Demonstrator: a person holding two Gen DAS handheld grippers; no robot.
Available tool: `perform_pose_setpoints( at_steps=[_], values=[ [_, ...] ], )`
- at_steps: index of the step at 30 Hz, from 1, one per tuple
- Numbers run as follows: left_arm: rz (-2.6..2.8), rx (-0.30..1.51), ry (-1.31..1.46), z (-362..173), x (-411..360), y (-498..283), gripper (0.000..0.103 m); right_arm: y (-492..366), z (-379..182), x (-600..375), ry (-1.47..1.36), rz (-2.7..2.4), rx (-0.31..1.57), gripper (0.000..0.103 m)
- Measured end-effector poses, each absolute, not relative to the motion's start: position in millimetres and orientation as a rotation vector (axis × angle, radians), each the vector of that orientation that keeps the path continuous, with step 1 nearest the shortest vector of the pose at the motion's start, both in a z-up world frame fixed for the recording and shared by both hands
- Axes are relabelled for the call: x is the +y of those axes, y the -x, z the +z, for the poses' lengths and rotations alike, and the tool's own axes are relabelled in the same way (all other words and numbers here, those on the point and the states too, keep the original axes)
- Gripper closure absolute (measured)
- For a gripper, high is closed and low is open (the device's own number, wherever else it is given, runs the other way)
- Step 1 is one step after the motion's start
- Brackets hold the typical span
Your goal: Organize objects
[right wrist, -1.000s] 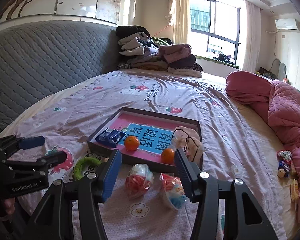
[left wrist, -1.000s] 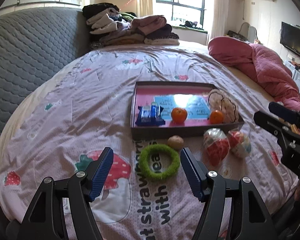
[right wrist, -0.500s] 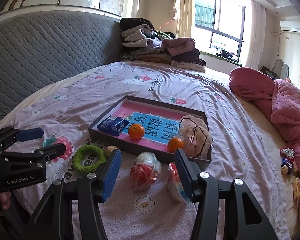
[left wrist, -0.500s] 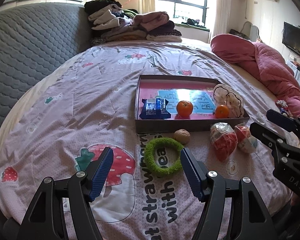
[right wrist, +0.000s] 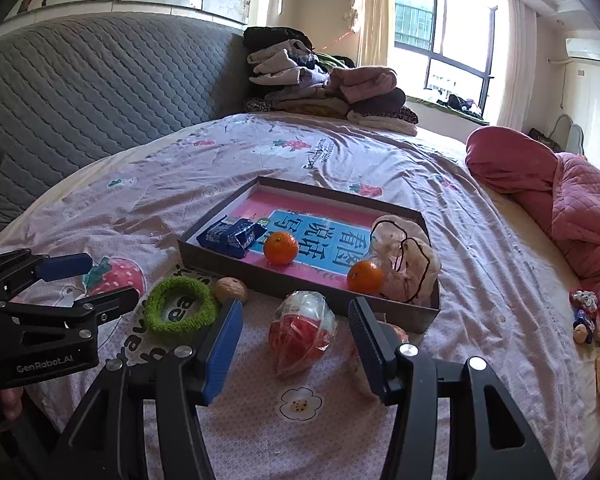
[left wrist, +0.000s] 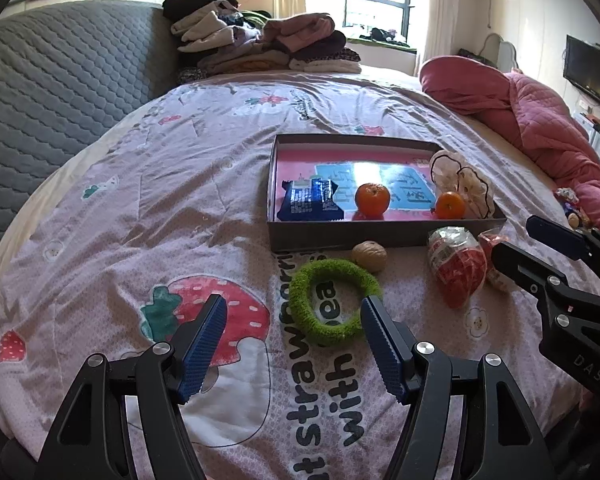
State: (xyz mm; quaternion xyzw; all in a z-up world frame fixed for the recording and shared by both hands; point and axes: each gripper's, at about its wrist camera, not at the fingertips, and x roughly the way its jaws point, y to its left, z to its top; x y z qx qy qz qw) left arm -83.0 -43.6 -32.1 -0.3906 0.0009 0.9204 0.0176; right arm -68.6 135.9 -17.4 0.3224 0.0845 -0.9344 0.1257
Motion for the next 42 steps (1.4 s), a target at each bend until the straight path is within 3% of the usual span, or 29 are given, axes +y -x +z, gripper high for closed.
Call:
perform_pose_setpoints(
  at_steps=[42],
  values=[
    [2.908,0.062,1.282,-71,-43,121,0.032,98,-67,121,-1.067,-2.693,0.326,0.048]
  ],
)
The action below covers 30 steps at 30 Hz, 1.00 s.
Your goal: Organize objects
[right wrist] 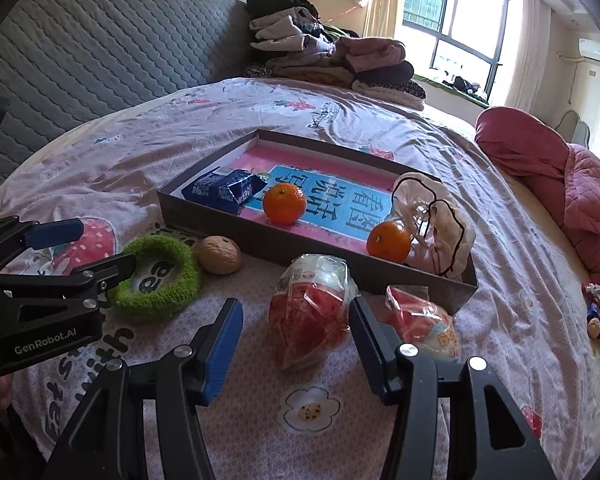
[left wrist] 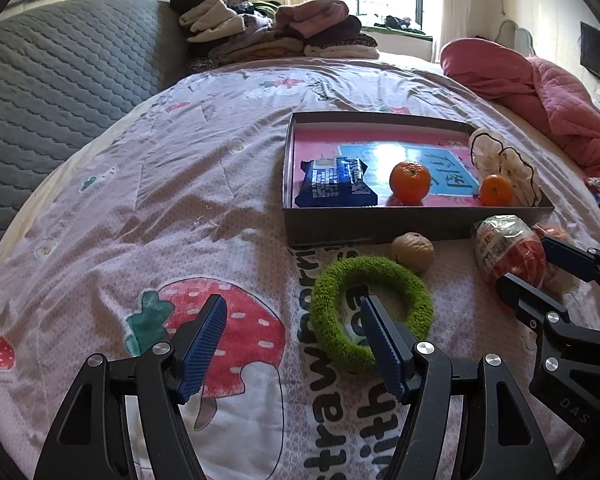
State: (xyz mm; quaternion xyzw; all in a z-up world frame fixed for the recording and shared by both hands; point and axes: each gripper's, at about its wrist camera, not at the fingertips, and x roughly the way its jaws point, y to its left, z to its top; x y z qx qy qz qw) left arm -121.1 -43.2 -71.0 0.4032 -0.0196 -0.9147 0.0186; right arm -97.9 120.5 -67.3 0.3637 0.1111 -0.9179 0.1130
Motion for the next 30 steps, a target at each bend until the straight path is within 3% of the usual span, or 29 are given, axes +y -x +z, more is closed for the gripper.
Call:
perform_pose_setpoints(
  at_steps=[22,27,29,30],
  values=[
    [-2.823,-0.08,-1.298,-87,-38,137,0.032,118,-82,122,-1.091,-2.689,0.277,0.052],
    [-2.816,-0.096,-1.304,-92,-36,138,0.045,115,-82,120,-1.084,-2.677,0.292,0.052],
    [-2.824,-0.082,-1.314,-93,-36,138,0.064,114,-81,119,-1.081,-2.67,0.293,0.052],
    [-2.83,-0.08,-1.322,-93,-35,138,0.068,114,-81,119,-1.08,-2.668,0.294,0.052]
  ],
)
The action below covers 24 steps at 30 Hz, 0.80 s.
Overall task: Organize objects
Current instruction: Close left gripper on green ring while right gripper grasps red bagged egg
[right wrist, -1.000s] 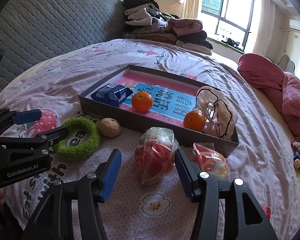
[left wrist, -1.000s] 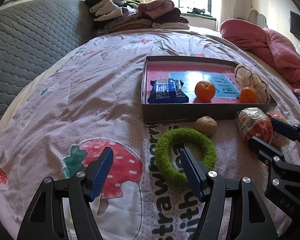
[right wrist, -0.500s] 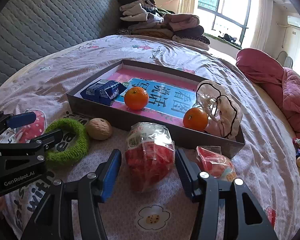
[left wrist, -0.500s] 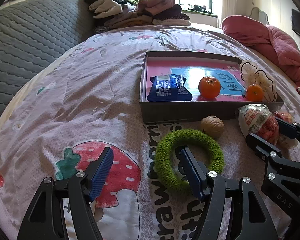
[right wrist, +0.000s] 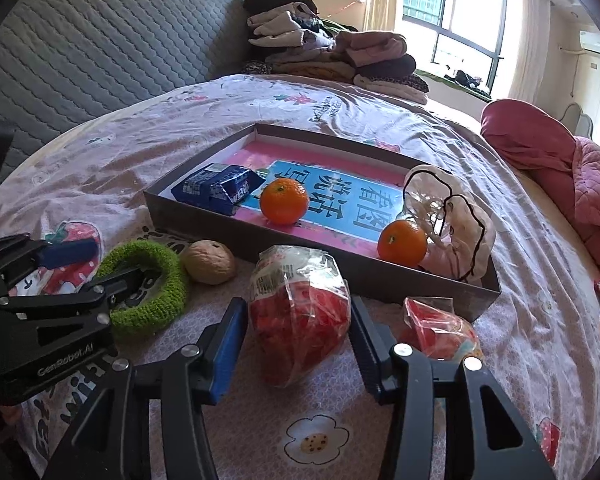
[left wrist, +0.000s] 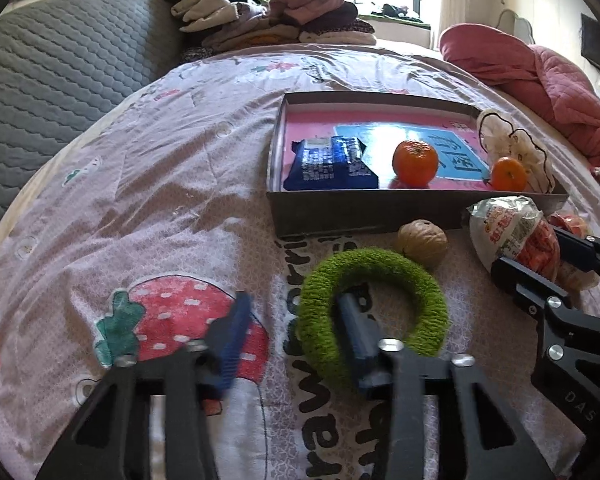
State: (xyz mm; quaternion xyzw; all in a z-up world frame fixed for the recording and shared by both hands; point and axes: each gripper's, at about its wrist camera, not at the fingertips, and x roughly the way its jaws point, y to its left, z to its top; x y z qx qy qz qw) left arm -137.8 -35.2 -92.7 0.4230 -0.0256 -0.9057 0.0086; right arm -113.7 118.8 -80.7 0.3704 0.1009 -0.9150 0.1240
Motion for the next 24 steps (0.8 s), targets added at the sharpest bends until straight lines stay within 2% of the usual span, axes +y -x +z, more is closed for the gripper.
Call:
perform_pose_setpoints(
  at_steps=[2,5,24],
  values=[
    [-2.844,-0.08,-1.331,-92,-34,136,0.083,112,-80,118,-1.078,-2.664,0.299,0.052],
    [-2.853,-0.081,-1.326,-91,-33,132,0.089,111,-80,117,-1.082,-2.659,0.312,0.052],
    [-2.924,-0.073,-1.224,-66,-33,111,0.09,98,-69,118,-1.045,-2.623,0.28,0.053]
  ],
)
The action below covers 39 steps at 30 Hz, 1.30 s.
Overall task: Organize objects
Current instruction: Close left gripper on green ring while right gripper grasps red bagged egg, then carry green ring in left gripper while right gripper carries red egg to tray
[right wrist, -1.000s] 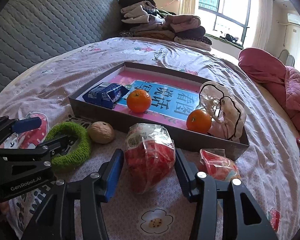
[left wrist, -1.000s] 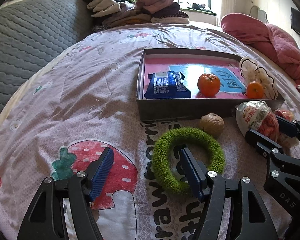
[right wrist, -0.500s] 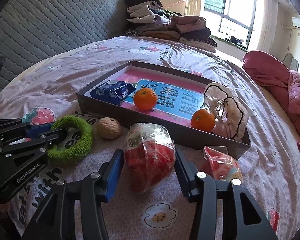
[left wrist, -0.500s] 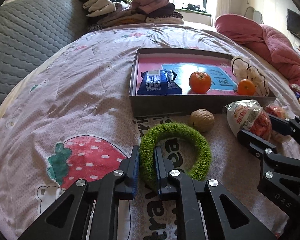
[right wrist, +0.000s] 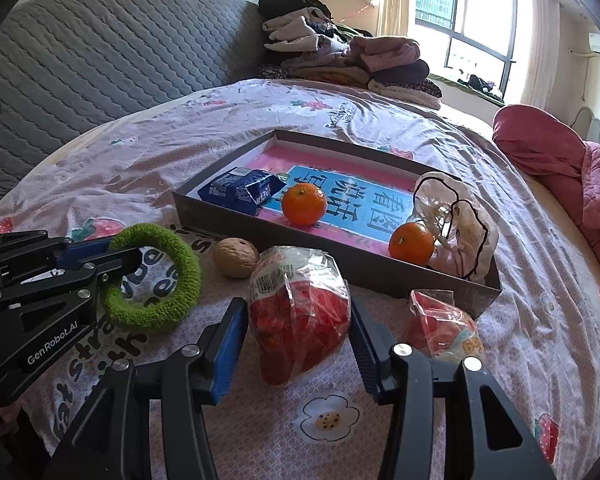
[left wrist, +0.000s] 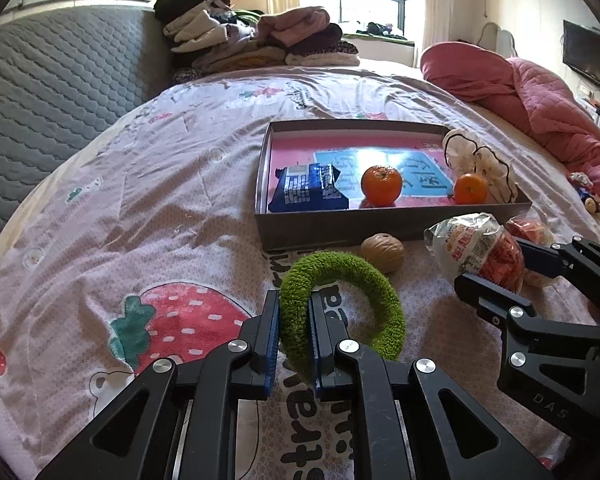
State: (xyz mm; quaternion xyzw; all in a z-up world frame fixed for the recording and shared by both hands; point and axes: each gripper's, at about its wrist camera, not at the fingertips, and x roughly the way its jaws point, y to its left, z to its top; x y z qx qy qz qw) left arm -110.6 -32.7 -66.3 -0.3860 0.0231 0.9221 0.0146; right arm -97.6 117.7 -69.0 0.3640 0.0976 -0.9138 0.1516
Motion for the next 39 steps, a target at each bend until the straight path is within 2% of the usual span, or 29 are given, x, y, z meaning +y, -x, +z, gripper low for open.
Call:
perform_pose_setpoints(
  at_steps=[39],
  values=[
    [2.994,0.169,0.891,18,-10,94,0.09,80,-4,137,-0.807,-2.728,0.194,0.053]
  ],
)
